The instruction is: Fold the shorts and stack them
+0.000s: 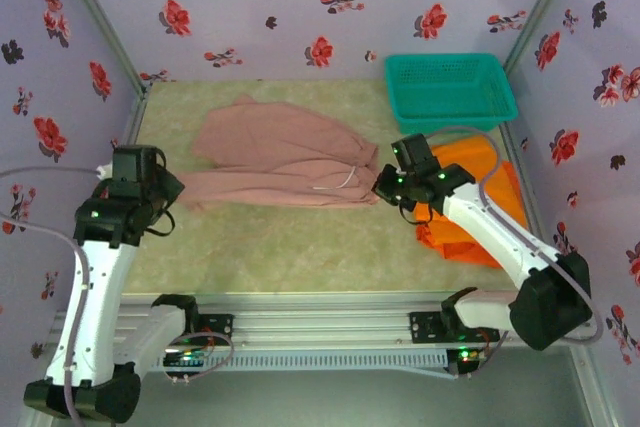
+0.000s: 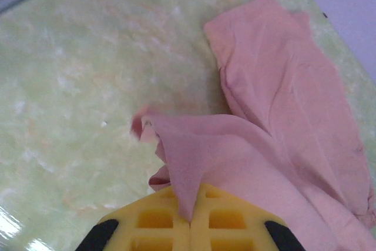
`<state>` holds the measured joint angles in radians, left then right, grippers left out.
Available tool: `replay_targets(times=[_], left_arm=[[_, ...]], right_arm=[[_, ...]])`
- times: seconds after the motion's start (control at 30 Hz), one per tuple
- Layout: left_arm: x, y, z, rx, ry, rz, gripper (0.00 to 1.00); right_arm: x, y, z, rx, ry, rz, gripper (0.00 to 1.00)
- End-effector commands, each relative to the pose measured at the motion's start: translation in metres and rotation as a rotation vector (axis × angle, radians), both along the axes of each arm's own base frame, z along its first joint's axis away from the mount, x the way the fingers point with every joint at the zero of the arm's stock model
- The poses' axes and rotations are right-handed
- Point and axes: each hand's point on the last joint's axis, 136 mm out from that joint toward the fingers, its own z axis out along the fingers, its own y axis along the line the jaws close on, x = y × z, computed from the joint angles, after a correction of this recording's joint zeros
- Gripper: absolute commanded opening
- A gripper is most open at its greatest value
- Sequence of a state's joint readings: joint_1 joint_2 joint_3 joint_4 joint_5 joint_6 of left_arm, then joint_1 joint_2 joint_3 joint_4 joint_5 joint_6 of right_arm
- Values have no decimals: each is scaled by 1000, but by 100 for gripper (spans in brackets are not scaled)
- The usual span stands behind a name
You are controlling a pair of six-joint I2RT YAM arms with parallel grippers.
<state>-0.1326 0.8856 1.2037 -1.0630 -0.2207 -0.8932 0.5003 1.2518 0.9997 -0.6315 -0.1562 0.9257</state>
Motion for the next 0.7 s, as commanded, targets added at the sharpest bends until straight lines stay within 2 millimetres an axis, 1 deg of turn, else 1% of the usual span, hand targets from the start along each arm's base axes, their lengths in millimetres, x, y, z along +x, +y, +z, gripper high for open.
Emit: replay_targets(times=[0.0, 0.1, 0.17, 0.23, 0.3, 0.37, 0.43, 0.53, 0.63, 0.67], left_arm=[[-16, 17, 17, 143, 54, -31, 0], [-12, 17, 30, 175, 47, -65, 0], [-3, 15, 36, 189, 41, -80, 0], [13, 13, 42, 198, 28, -91, 0], [35, 11, 48, 213, 9, -103, 0], [62, 8, 52, 225, -6, -113, 0], [89, 5, 54, 235, -9, -123, 0], [131, 1, 52, 263, 0, -139, 0], [168, -1, 47, 286, 11, -142, 0], [183, -3, 48, 290, -5, -143, 0]], right_arm=[[-13, -4, 9, -13, 16, -38, 0], [-19, -1, 14, -3, 10, -45, 0], [-19, 3, 14, 18, 14, -57, 0], [-15, 6, 16, 40, 12, -69, 0], [-9, 10, 18, 50, 6, -80, 0], [-1, 10, 22, 40, -9, -103, 0], [8, 7, 23, 11, -4, -139, 0], [24, 4, 22, -25, 4, -175, 0], [42, 5, 16, -3, 34, -226, 0], [48, 5, 15, 13, 43, -250, 0]])
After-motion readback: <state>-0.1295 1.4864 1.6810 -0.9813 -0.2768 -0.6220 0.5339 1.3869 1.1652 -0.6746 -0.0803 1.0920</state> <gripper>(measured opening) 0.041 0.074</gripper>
